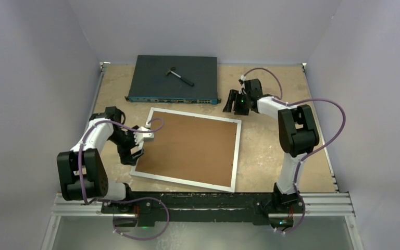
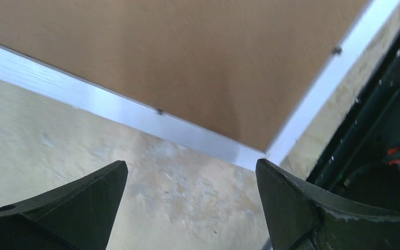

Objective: Put the photo into the frame

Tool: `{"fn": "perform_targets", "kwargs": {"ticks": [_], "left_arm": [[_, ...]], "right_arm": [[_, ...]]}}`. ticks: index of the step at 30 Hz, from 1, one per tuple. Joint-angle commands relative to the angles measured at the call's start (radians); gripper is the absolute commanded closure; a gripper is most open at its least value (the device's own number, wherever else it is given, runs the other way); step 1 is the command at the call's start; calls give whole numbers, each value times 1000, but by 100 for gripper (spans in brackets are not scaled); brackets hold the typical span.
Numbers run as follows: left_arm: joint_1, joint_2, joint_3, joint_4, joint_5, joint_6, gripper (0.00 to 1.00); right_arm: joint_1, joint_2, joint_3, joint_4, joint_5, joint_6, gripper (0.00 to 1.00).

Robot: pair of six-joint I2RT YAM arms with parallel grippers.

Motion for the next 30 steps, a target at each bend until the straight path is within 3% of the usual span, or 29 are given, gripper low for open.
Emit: {"fn": "perform_targets", "kwargs": {"ticks": [1, 8, 14, 18, 23, 30], "left_arm": [[7, -44, -46, -76, -145, 178, 7], [5, -109, -206, 65, -238, 211, 7], [4, -168, -295, 190, -170, 150, 8], [4, -152, -324, 294, -153, 103, 16], [2, -103, -317, 372, -106, 66, 31], [-3, -42, -294, 392, -99, 82, 35]], "right_arm": [[2, -43, -31, 10, -95, -28, 33], [2, -67, -113, 52, -123, -10, 34], [2, -73, -111, 76, -138, -1, 37], [3, -114, -157, 95, -167, 21, 39], [4, -221, -331, 144, -203, 65, 42], [6, -392, -539, 179, -216, 122, 45]]}}
